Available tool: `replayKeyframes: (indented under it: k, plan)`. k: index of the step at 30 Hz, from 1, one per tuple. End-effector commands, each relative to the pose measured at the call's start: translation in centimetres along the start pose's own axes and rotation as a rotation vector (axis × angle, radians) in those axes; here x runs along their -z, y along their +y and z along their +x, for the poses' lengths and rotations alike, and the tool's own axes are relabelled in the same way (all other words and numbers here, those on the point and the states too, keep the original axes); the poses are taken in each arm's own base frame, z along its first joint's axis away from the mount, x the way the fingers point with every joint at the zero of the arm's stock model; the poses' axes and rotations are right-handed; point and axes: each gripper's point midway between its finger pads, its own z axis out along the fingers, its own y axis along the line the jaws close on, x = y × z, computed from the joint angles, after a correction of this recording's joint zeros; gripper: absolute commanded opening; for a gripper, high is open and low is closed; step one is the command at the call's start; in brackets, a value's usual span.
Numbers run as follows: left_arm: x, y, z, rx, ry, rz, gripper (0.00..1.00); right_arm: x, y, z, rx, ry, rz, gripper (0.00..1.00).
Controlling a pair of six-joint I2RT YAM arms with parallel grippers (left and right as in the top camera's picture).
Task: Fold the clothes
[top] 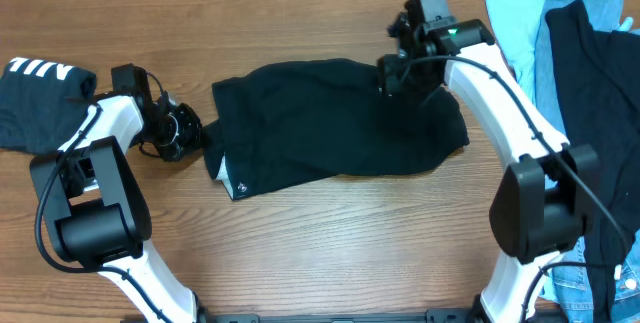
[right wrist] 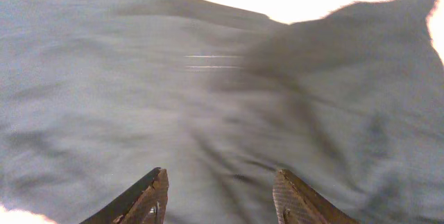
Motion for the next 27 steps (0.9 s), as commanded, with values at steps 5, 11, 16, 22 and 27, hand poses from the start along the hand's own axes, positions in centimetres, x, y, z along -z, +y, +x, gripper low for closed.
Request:
replayKeyframes:
  k: [5, 11, 16, 22, 27]
  plan:
    - [-0.6, 1.0, 0.5, -0.067, 0.036, -0.016, 0.04, -0.3, 16.9, 2.1, 0.268, -0.072, -0.156, 0.53]
    - [-0.5, 1.3, 1.0, -0.082, 0.058, -0.025, 0.04, -6.6, 17.6, 4.1, 0.29, -0.004, -0.077, 0.63]
    - [-0.5, 1.3, 1.1, -0.081, 0.059, -0.024, 0.04, -10.8, 17.5, 4.1, 0.29, 0.006, -0.088, 0.75]
    - [-0.5, 1.3, 0.9, -0.085, 0.052, -0.023, 0.04, -15.5, 16.4, 6.4, 0.279, 0.099, -0.083, 0.76]
    - [-0.5, 1.3, 0.8, -0.085, 0.051, -0.023, 0.04, -16.0, 15.8, 7.4, 0.273, 0.142, -0.068, 0.04]
